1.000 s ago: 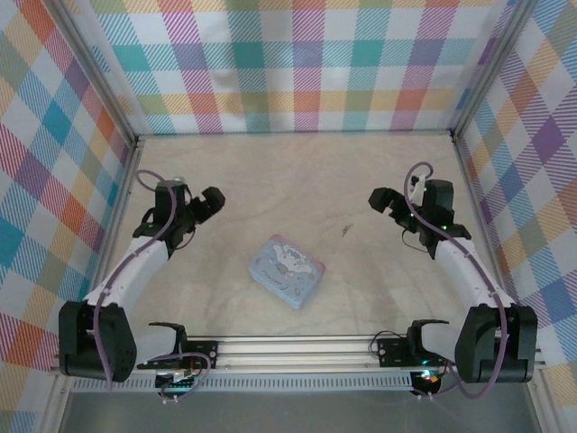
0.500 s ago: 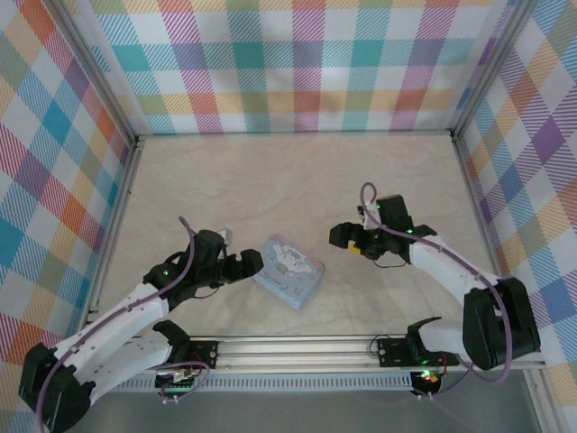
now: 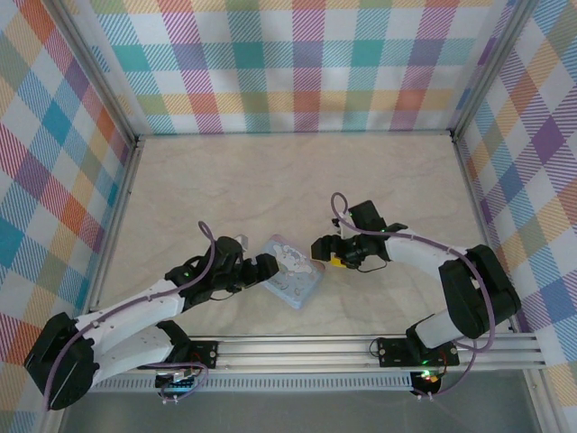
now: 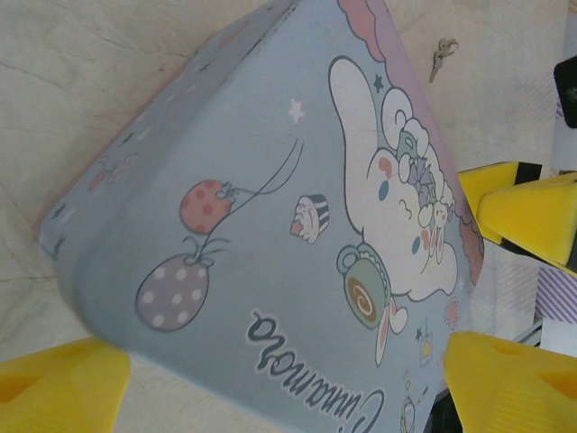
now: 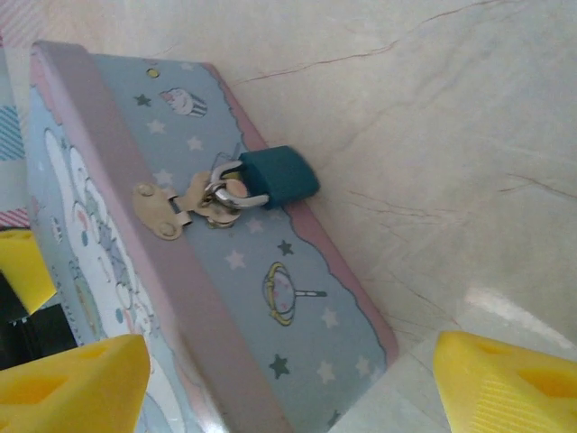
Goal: Unlock the padlock with the key
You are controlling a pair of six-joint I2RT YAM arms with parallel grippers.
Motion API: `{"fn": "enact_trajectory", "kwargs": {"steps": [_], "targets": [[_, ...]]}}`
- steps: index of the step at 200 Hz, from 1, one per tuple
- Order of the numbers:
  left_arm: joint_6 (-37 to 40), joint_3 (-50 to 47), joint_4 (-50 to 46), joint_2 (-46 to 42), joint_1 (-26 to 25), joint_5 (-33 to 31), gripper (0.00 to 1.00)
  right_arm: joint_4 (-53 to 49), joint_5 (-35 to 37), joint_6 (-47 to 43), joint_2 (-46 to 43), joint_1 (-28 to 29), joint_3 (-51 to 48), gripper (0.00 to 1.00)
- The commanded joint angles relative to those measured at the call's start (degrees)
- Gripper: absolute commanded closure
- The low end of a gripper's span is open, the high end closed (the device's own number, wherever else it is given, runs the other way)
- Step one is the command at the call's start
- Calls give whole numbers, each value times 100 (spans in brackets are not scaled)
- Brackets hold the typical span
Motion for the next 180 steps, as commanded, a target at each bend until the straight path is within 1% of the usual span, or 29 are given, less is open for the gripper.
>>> {"fn": "enact_trajectory", "kwargs": {"steps": [1, 26, 72, 113, 139, 149, 160, 180], "targets": [[41, 292, 420, 113, -72, -223, 10, 100, -314, -32, 91, 103, 219, 21], [136, 456, 690, 382, -64, -407, 10, 135, -419, -24, 103, 161, 232, 26], [533, 1056, 966, 1288, -15, -624, 12, 245, -569, 60, 143, 335, 239, 31], [845, 1761, 1364, 2380, 216, -322, 13, 684, -627, 372, 230, 589, 184, 31], [1019, 2376, 1404, 3067, 386, -46, 14, 887, -627, 510, 290, 679, 167, 29], [1028, 2548, 1379, 3231, 457, 54, 14, 910, -533, 529, 245, 680, 123, 26], [1067, 2686, 1295, 3290, 532, 88, 14, 798, -347, 492, 154, 680, 116, 22], [1174, 2758, 895, 3105, 613, -103, 12, 542, -89, 357, -57, 643, 112, 15]]}}
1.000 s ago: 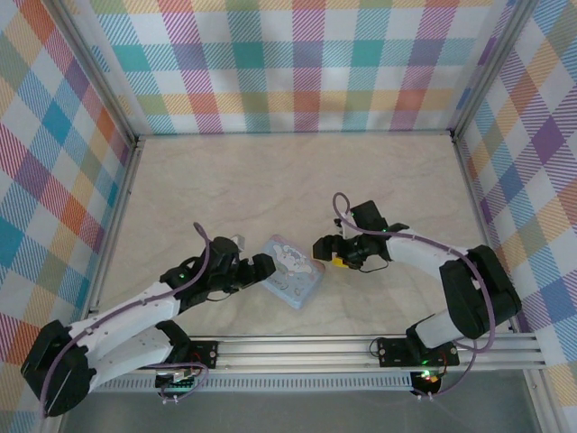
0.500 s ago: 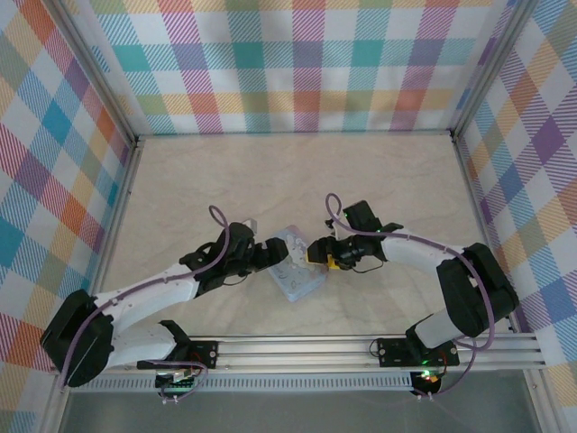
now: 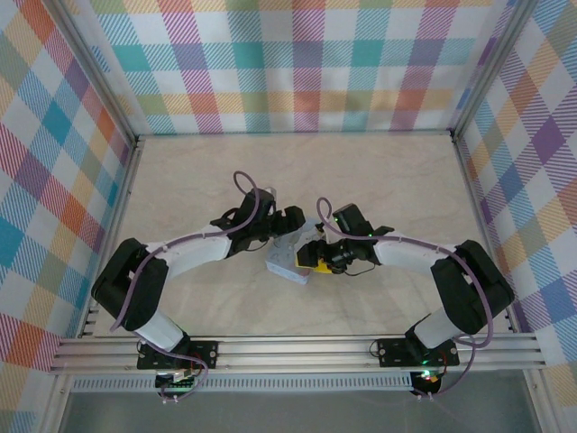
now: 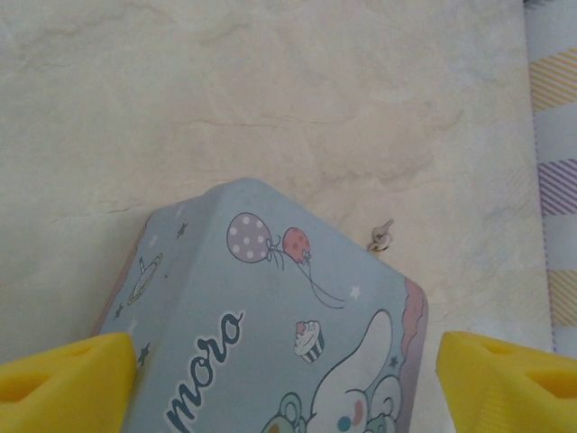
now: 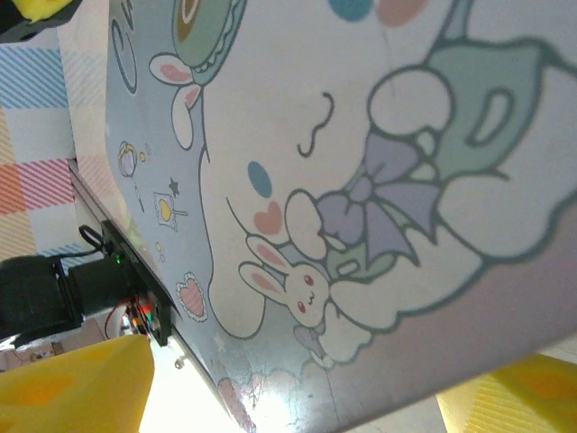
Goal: Unlock the padlock with the key
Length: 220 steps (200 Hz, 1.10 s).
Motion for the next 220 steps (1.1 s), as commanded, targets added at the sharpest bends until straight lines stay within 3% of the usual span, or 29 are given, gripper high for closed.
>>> {"fn": "enact_trajectory", "kwargs": {"steps": [1, 27, 65, 120, 162, 220], "targets": [[247, 197, -299, -206, 82, 141, 12, 24, 240, -105, -273, 5, 37, 15], [452, 132, -1098, -727, 109, -191, 10, -395, 487, -275, -516, -151, 82, 12], [381, -256, -2173, -1620, 66, -162, 7, -1019, 664, -689, -744, -510, 387, 9], [12, -809, -3133, -2628, -485, 65, 5, -1363, 826, -1192, -353, -1219, 1232, 5], [-318, -1297, -2610, -2863, -810, 305, 3, -1359, 701, -1407, 517, -1442, 2029, 5], [-459, -1327, -1282, -2016, -1205, 380, 0, -1453, 195, -1516, 1550, -1471, 2794, 8]]}}
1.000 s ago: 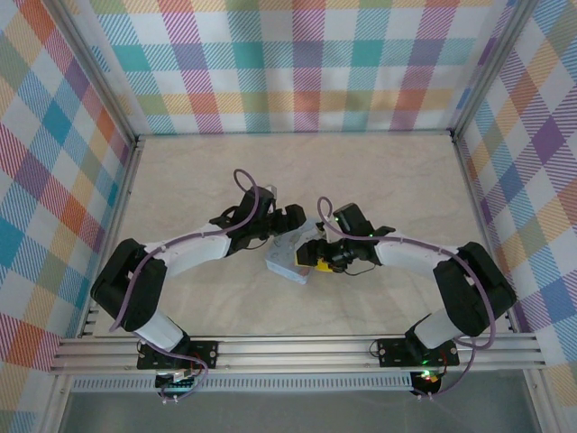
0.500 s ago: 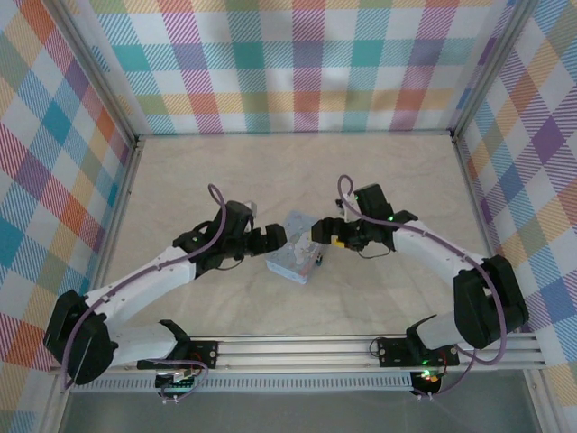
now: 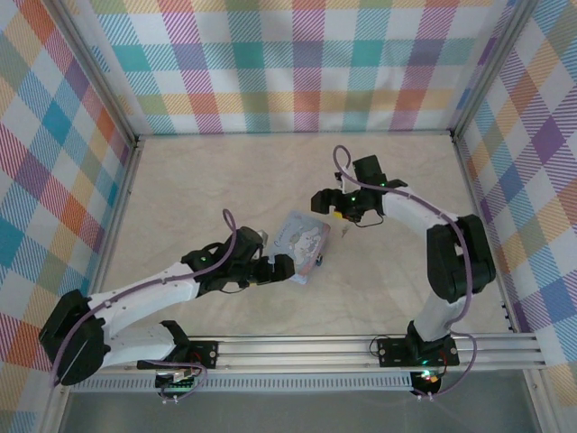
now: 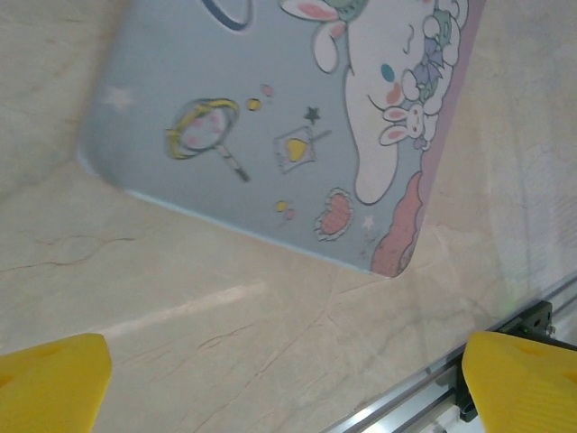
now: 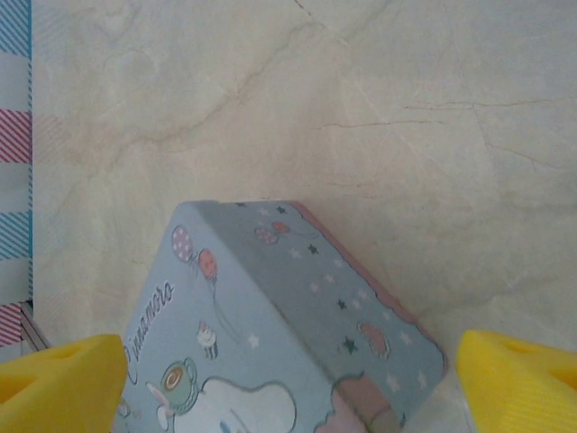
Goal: Unlock the padlock with the key
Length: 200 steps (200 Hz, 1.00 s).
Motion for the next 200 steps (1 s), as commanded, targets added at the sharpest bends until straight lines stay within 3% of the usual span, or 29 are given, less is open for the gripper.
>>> {"fn": "enact_trajectory", "kwargs": {"steps": [1, 67, 152, 200], "targets": [[-122, 32, 795, 333, -112, 91, 0, -167, -398, -176, 260, -13, 286, 8], [40, 473, 1192, 1036, -59, -346, 0, -227, -857, -308, 381, 89, 132, 16], [480, 775, 1233, 1296, 829, -489, 1, 167, -909, 10, -647, 243, -1176, 26], [544, 1060, 1485, 1795, 1346, -171, 2, 639, -603, 471, -830, 512, -1498, 31]]}}
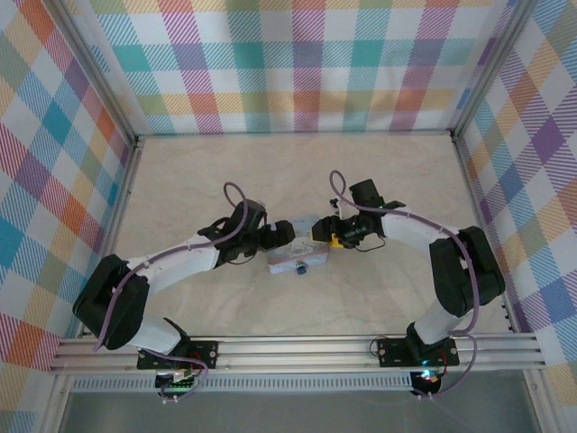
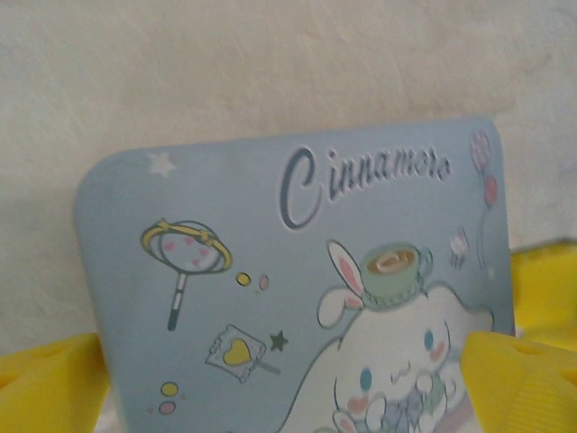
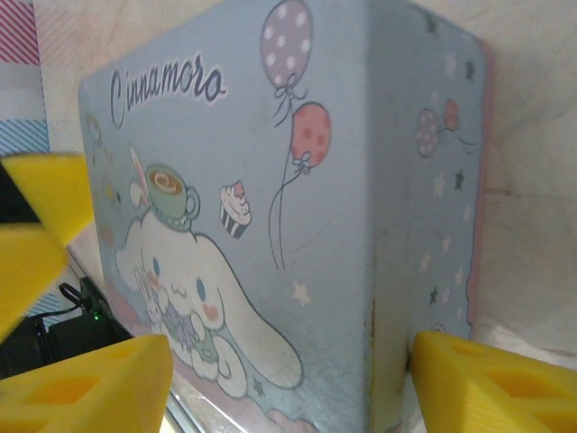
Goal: Unlock the padlock with the key
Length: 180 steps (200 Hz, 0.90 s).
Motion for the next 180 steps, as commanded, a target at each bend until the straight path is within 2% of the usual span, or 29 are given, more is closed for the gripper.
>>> {"fn": "enact_trajectory", "kwargs": {"steps": [1, 47, 128, 180], "targets": [[151, 263, 416, 214, 176, 244, 2, 422, 5, 326, -119, 112, -92, 32], [220, 783, 499, 745, 316, 493, 3, 579, 466, 468, 202, 104, 335, 31], [276, 1716, 556, 1746, 495, 627, 4, 633, 809, 478, 836, -137, 1029, 31], [220, 1695, 566, 1777, 638, 532, 0, 574, 797, 416, 882, -239, 1125, 29]]}}
